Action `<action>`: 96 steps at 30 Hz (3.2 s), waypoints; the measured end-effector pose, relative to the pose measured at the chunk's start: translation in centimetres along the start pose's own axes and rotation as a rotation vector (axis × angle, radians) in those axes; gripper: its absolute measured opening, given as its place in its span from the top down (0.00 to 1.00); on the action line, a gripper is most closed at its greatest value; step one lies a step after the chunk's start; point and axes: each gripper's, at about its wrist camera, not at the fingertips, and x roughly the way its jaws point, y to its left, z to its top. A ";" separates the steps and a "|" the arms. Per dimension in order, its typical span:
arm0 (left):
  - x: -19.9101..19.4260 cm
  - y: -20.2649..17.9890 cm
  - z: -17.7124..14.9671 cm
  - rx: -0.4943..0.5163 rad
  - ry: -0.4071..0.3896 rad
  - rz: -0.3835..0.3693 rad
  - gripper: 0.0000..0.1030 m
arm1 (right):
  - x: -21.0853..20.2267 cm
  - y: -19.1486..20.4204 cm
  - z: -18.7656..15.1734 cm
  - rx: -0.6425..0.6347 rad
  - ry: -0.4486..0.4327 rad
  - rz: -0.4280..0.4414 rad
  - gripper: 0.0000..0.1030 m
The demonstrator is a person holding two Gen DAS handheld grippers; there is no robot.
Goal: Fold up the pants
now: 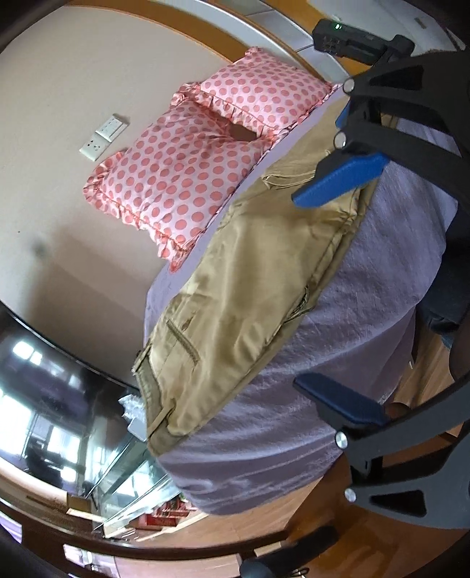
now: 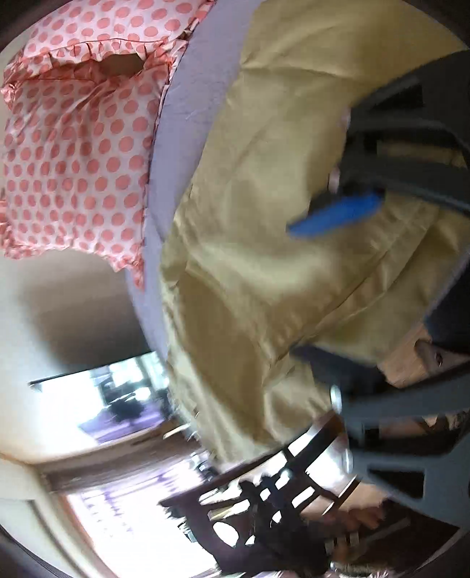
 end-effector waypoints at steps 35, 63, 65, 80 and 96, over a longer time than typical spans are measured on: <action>5.3 -6.1 11.7 0.189 -0.037 0.214 0.93 | -5.3 -7.1 -0.6 0.280 -0.174 -0.047 0.13; 11.5 -20.2 0.5 0.553 0.414 -0.198 0.39 | -8.0 -20.4 -2.1 0.608 -0.043 -0.134 0.48; 13.6 -18.8 1.4 0.521 0.471 -0.166 0.39 | -7.9 -20.8 -2.2 0.626 -0.040 -0.081 0.55; 22.7 -17.5 3.4 0.302 0.723 -0.359 0.85 | -6.3 -24.5 -3.5 0.849 -0.018 0.294 0.86; 32.9 -30.3 7.2 0.617 0.457 -0.040 0.89 | -3.2 -30.7 8.8 0.717 -0.132 -0.032 0.90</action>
